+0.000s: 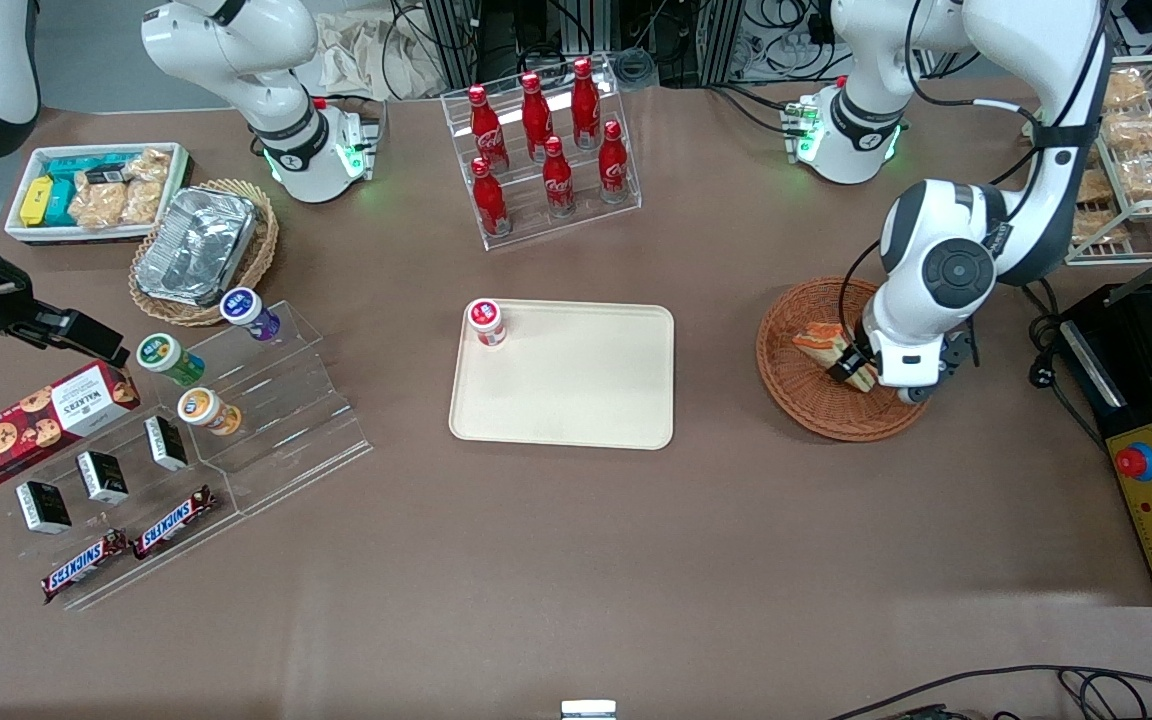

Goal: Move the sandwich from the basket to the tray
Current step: 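Lower the open left gripper over the wrapped sandwich and close on it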

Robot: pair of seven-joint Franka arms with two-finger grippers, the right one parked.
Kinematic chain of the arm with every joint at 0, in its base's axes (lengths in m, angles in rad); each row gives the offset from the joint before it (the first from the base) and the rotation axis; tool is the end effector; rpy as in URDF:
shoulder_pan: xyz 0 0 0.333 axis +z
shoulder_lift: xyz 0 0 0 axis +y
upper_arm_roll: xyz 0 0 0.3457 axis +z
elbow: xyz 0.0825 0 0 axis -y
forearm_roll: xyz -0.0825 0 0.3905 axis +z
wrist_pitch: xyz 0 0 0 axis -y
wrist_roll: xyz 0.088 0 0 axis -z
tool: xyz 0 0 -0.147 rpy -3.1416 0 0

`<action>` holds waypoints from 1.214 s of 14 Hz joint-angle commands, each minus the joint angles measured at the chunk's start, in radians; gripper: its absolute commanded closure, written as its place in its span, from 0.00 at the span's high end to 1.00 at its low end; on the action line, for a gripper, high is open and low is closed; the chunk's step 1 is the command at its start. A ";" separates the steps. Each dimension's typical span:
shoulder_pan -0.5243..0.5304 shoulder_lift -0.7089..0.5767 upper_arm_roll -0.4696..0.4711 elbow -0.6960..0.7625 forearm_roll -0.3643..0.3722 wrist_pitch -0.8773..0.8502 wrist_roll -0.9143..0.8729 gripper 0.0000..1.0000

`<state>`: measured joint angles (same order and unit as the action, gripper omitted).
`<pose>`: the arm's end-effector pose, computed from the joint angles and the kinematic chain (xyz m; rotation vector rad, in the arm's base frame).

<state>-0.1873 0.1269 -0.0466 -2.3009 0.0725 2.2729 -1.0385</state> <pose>0.4950 -0.1140 0.2656 -2.7985 -1.1071 0.1465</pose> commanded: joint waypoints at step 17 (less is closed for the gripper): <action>-0.020 -0.041 -0.007 0.053 0.004 -0.126 0.021 0.00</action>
<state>-0.2039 0.1069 -0.0539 -2.3428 0.0744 2.2891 -1.0815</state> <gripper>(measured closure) 0.841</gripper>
